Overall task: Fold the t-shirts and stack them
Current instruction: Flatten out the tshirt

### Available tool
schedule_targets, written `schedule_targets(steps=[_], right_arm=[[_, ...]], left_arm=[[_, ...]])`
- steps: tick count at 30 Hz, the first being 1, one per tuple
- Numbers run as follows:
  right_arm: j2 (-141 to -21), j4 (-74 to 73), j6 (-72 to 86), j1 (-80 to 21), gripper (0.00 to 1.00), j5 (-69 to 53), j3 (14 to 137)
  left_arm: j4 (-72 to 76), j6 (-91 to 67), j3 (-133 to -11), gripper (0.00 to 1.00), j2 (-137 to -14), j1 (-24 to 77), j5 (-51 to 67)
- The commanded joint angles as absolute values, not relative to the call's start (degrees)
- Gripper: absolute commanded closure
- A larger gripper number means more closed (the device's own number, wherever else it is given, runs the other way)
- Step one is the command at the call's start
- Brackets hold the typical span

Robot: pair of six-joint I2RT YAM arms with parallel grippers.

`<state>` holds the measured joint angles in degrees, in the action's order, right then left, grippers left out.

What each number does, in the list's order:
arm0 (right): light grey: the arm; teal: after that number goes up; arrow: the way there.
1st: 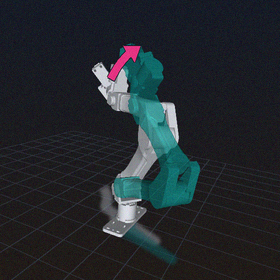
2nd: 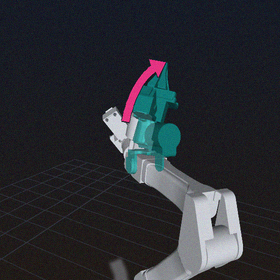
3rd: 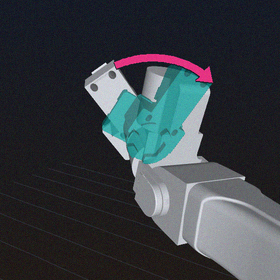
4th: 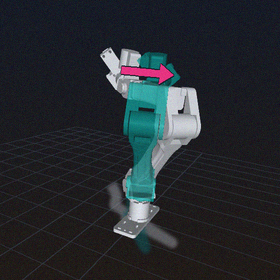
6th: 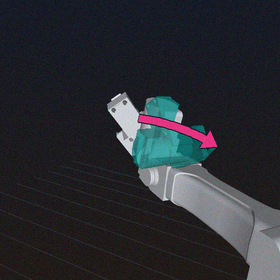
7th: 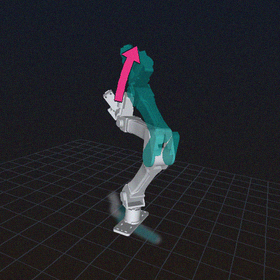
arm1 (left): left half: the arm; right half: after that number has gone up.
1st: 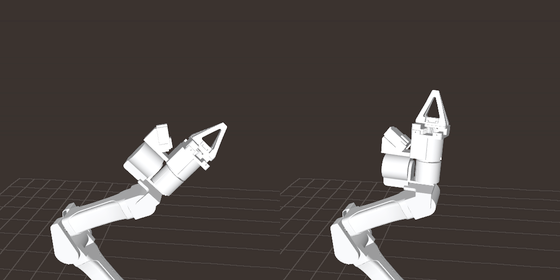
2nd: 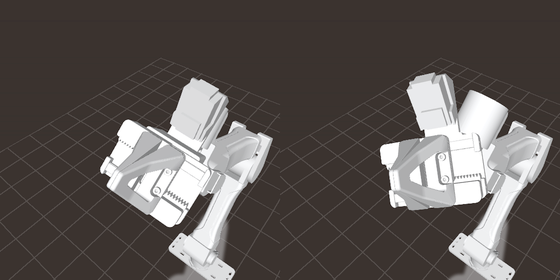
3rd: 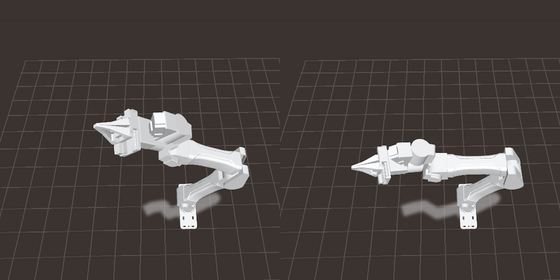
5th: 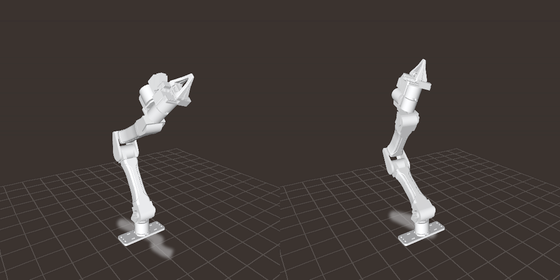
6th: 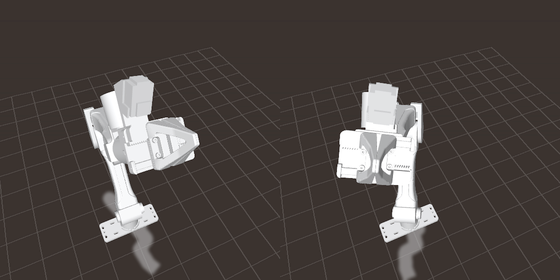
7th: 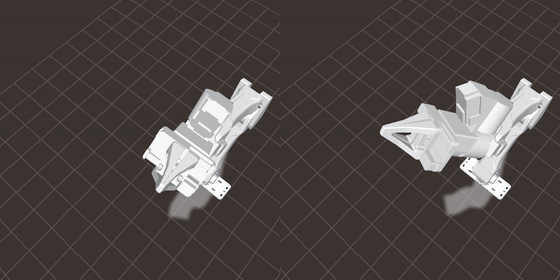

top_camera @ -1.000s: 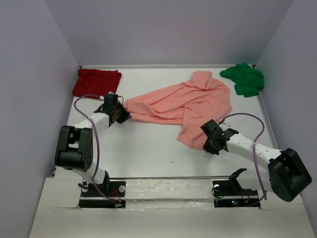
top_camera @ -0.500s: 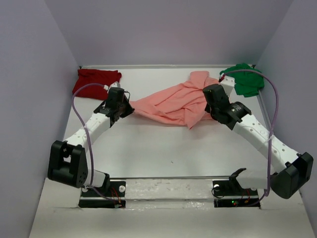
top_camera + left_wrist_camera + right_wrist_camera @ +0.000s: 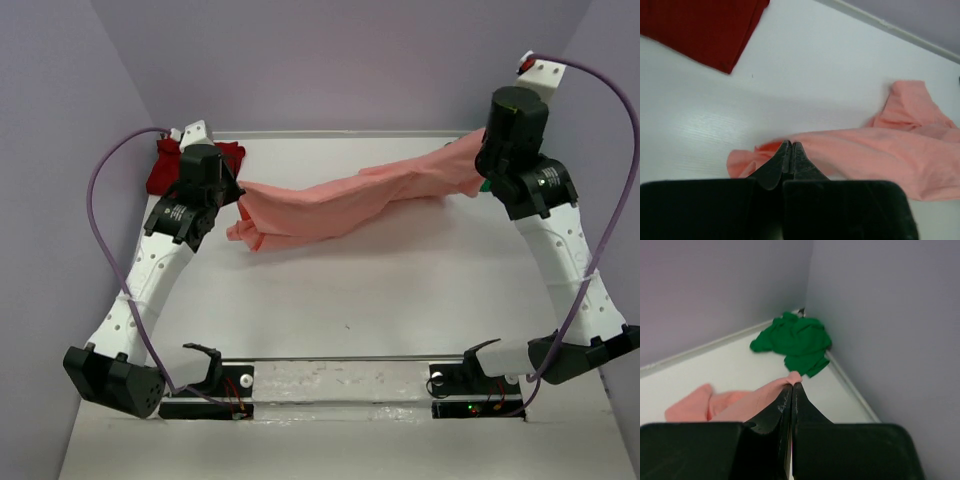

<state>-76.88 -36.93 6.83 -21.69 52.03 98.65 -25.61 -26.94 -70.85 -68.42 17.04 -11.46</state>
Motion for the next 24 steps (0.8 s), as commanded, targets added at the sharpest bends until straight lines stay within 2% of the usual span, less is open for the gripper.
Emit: schedule_targets(steps=[1,6,14,19,24], right_arm=[[-76.55,-29.18,-7.28,-19.69,1.0,57.39,109.93],[-77.34,-28.74,-12.56,-19.69,1.0,55.47,122.84],[-73.48,-23.32,-20.99,-23.46,1.0,57.73,129.28],[-74.7,-11.89,-34.09,-29.0,1.0,61.08,130.43],[-82.14,-11.25,-35.42,-29.0,1.0,56.79,131.83]], left_arm=[[-30.31,-21.8,-79.26,1.0,-64.52,16.87,-17.13],[-34.01,-16.8,-89.45,1.0,-62.94,16.87,-19.59],[-33.66,-9.41,-100.01,1.0,-58.1,17.05,-22.23],[-36.12,-8.79,-110.73,1.0,-61.87,17.14,-22.76],[-34.89,-7.65,-117.92,1.0,-70.19,17.14,-22.77]])
